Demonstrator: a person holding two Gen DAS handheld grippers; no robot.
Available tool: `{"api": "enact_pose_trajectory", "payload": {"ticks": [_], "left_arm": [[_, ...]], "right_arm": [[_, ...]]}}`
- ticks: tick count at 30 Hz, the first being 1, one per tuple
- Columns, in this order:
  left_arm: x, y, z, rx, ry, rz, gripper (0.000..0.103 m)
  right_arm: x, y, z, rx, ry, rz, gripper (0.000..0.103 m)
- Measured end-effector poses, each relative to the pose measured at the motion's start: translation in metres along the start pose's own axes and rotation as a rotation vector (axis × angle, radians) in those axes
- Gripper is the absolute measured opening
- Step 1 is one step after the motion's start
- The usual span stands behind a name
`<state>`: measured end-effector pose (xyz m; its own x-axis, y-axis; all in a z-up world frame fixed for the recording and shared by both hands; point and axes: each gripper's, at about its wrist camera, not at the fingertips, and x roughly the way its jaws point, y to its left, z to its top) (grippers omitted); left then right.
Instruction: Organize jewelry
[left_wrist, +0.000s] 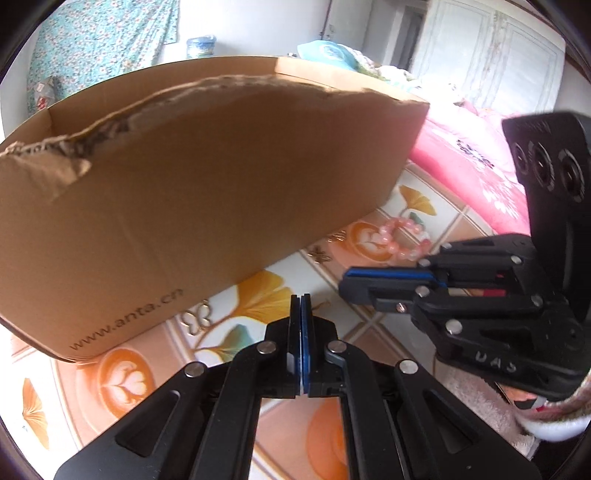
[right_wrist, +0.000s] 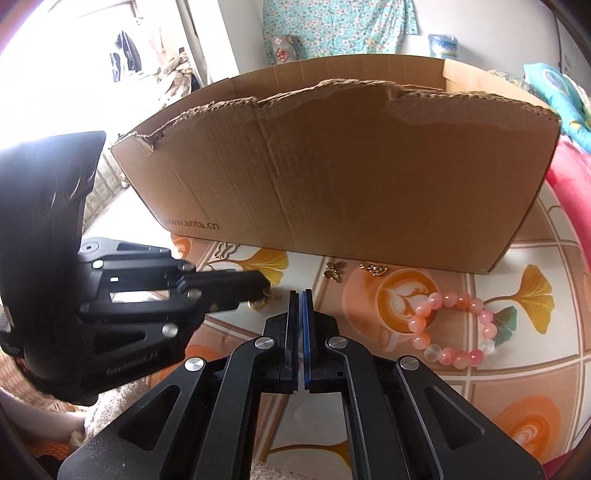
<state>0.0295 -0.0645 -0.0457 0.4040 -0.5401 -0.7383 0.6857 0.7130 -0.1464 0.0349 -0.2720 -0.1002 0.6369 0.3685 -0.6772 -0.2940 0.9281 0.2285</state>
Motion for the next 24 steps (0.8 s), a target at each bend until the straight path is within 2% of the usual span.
{"api": "enact_pose_trajectory", "payload": {"ticks": [6, 9, 12, 20, 24], "left_arm": [[-0.018, -0.007, -0.005, 0.002, -0.042, -0.007, 0.001], [-0.021, -0.013, -0.01, 0.021, -0.021, -0.006, 0.009], [-0.019, -0.021, -0.016, 0.065, 0.0, 0.032, 0.014], [-0.011, -0.025, -0.014, 0.087, 0.002, 0.077, 0.015], [-0.01, -0.025, -0.013, 0.091, 0.001, 0.063, 0.015]], "right_arm": [[-0.013, -0.008, -0.004, 0.014, -0.011, 0.0, 0.002], [-0.014, -0.01, -0.006, 0.022, -0.01, 0.007, 0.003], [-0.013, -0.007, -0.003, 0.021, -0.007, 0.009, 0.004], [-0.002, 0.006, 0.0, 0.021, -0.008, 0.009, 0.004], [0.008, 0.01, -0.002, 0.025, -0.007, 0.011, 0.004]]}}
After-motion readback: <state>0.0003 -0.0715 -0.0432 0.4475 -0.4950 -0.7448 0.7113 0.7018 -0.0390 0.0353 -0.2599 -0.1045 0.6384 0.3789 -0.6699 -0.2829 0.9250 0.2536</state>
